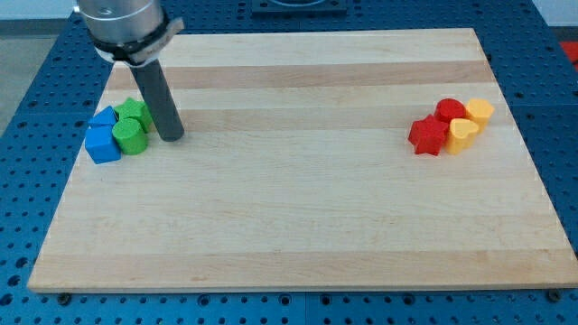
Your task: Move red star slightly left towards center
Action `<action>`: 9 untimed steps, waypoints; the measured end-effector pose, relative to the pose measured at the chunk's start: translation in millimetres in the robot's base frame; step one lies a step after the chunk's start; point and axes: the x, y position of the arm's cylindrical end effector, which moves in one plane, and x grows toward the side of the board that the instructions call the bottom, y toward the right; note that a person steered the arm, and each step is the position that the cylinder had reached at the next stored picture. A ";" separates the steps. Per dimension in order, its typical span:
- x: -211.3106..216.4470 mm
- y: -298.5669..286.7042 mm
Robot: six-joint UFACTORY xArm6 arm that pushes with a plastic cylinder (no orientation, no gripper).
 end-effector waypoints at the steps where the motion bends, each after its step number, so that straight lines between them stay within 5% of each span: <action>1: 44.9 43.6; 3: 116.0 180.6; 6: 95.3 349.7; 9: 38.8 367.0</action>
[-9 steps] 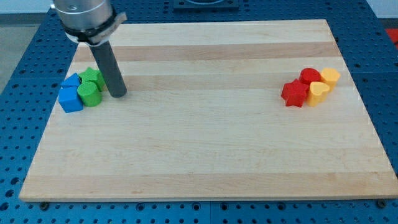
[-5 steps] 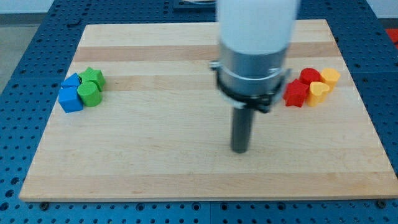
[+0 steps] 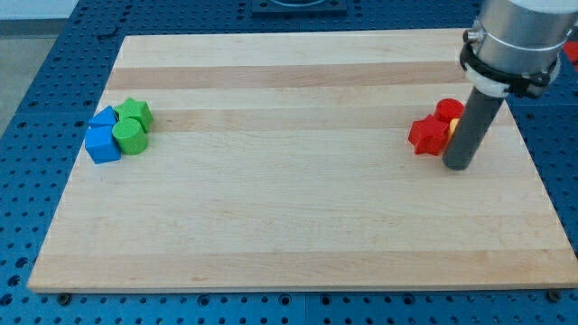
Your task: Move red star slightly left towards center
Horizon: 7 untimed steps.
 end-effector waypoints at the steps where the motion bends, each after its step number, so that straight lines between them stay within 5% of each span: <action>1: -16.3 0.0; 6: -85.0 -98.5; 7: -108.7 -69.1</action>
